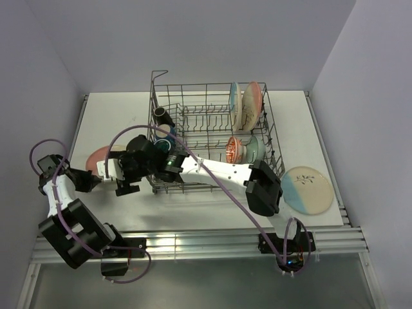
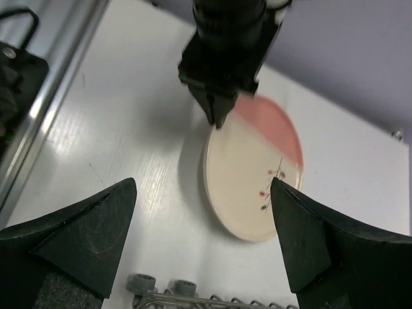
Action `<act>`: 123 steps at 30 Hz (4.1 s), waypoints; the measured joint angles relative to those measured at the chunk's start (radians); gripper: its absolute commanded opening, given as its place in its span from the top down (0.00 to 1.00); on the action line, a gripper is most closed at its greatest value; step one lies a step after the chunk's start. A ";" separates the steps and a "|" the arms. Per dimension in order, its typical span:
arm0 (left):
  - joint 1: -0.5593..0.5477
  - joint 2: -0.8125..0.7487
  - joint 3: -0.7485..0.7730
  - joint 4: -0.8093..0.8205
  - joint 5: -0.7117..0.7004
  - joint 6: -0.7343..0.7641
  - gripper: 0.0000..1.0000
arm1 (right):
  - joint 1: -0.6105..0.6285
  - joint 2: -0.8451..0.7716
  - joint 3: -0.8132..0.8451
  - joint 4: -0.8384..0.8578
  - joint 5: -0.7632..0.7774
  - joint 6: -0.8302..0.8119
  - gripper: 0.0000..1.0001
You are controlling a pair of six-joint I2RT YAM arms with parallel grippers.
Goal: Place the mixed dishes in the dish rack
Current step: Grab a plate with the left arm
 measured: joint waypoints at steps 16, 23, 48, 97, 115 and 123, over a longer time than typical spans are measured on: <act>0.045 -0.081 0.000 -0.086 0.048 0.019 1.00 | 0.081 0.122 0.011 0.025 0.277 -0.089 0.10; 0.045 -0.104 0.000 -0.112 0.060 0.019 1.00 | 0.107 0.224 0.012 0.080 0.377 -0.107 0.09; 0.045 -0.127 -0.013 -0.166 0.106 0.024 1.00 | 0.105 0.320 -0.166 0.488 0.500 -0.260 0.48; 0.055 0.083 -0.117 0.327 0.382 -0.007 0.95 | 0.080 0.301 -0.151 0.555 0.516 -0.135 1.00; 0.091 -0.046 -0.105 0.345 0.315 -0.116 1.00 | 0.090 0.206 -0.237 0.613 0.484 -0.057 0.00; 0.096 -0.050 -0.100 0.469 0.348 -0.211 1.00 | 0.090 0.069 -0.338 0.723 0.487 -0.091 0.00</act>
